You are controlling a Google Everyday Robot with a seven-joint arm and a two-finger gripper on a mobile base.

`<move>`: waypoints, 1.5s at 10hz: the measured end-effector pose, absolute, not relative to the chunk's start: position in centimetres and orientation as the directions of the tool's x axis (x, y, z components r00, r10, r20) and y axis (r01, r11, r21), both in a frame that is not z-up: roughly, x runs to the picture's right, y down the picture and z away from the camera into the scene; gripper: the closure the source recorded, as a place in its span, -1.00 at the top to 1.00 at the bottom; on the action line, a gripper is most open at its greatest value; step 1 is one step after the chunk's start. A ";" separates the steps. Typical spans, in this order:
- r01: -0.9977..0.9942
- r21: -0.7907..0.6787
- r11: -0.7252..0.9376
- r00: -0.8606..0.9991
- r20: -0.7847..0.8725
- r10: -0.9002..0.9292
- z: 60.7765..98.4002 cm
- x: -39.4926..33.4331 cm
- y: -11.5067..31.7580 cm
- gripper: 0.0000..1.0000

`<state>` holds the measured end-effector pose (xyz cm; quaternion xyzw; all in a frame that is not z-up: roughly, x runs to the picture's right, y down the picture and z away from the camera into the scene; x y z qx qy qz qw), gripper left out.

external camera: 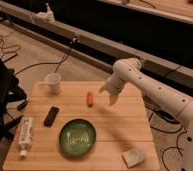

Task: Place the pepper on the white sponge

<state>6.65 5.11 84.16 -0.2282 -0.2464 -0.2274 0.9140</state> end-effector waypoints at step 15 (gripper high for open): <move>0.745 -0.242 0.621 0.615 0.611 -0.499 89.4 5.6 3.3 0.30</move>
